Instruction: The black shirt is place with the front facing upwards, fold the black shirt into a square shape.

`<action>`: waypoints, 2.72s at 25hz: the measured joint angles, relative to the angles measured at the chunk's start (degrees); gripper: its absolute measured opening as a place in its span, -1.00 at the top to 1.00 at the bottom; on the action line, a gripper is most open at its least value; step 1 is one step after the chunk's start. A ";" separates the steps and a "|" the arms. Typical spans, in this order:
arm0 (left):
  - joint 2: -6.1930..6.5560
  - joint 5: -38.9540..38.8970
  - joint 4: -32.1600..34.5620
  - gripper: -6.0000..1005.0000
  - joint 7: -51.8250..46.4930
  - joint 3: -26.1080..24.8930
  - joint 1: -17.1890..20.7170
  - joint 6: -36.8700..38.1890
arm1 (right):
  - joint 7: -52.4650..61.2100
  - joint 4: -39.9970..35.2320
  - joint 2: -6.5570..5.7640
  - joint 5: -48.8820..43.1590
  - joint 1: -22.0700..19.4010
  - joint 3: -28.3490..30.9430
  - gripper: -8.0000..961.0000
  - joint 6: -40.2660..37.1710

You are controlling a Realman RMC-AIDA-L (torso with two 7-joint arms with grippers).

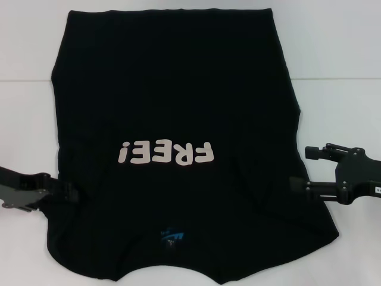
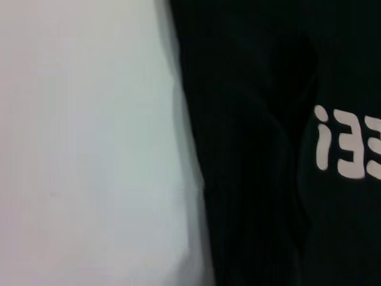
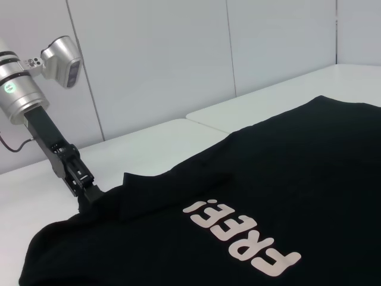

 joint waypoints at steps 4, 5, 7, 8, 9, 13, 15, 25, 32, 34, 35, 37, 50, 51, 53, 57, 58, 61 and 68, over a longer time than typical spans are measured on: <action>-0.26 0.01 -0.02 -0.48 0.59 0.00 0.04 -0.31 | 0.00 -0.04 0.00 0.00 0.00 0.00 -0.91 -0.05; -0.31 0.01 -0.02 -0.48 0.71 0.00 0.10 -0.58 | 0.00 -0.04 0.01 0.00 0.00 0.00 -0.91 -0.12; -0.37 0.16 -0.02 -0.48 0.78 -0.04 0.23 -1.32 | 0.00 -0.06 0.04 0.00 0.00 0.00 -0.91 -0.36; -0.37 0.22 -0.02 -0.48 0.78 -0.04 0.23 -1.68 | 0.00 -0.06 0.05 0.01 0.00 0.00 -0.91 -0.47; -0.38 0.24 -0.02 -0.48 0.80 -0.05 0.23 -1.96 | 0.00 -0.07 0.05 0.07 0.00 0.00 -0.91 -0.59; -0.39 0.33 -0.35 -0.48 1.22 -0.02 0.09 -2.41 | 0.00 -0.09 0.06 0.24 0.00 0.00 -0.91 -0.80; -0.32 0.33 -1.03 -0.48 1.66 -0.01 -0.26 -1.50 | 0.03 -0.09 0.03 0.26 0.00 0.00 -0.91 -0.90; -0.35 0.42 -1.51 -0.47 3.05 0.69 -0.59 -0.28 | 0.09 -0.07 -0.18 0.88 -0.18 0.00 -0.91 -1.54; -0.42 0.41 -1.51 -0.46 3.10 1.95 -0.68 -0.61 | 0.09 -0.10 -0.01 0.88 -0.18 0.00 -0.91 -1.71; -0.52 0.40 -1.50 -0.46 3.10 2.28 -0.68 -0.66 | 0.09 -0.10 0.04 0.88 -0.18 0.00 -0.91 -1.74; -0.58 0.40 -1.43 -0.45 3.12 2.52 -0.68 -0.65 | 0.09 -0.10 0.06 0.88 -0.18 0.00 -0.91 -1.75; -0.58 0.39 -1.35 -0.44 3.16 2.63 -0.68 -0.57 | 0.09 -0.10 0.08 0.88 -0.17 0.00 -0.91 -1.78; -0.59 0.07 -0.54 0.22 4.99 2.83 -0.41 0.00 | 0.09 -0.07 -0.07 0.87 -0.26 1.42 -0.91 -2.54; -0.59 0.09 -0.54 0.31 5.06 2.83 -0.42 0.01 | 0.09 -0.02 -0.10 0.87 -0.28 1.43 -0.91 -2.56; -0.62 0.07 -0.54 0.50 5.28 2.82 -0.43 0.07 | 0.09 0.13 -0.16 0.87 -0.32 1.43 -0.91 -2.56; -0.63 -0.15 -0.33 0.80 5.56 2.72 -0.36 0.27 | 0.16 0.27 -0.27 0.87 -0.42 1.42 -0.91 -2.55; -0.62 -0.16 -0.30 0.88 5.58 2.73 -0.32 0.29 | 0.34 0.27 -0.26 0.87 -0.46 1.42 -0.91 -2.48; -0.44 -0.20 -0.27 0.88 5.58 2.67 -0.22 0.42 | 2.53 -0.01 -0.55 0.79 -0.61 1.41 -0.91 -1.98; -0.01 -0.31 -0.20 0.90 6.02 2.17 -0.22 1.20 | 22.07 -3.17 -4.38 -2.57 0.44 0.72 -0.91 -0.84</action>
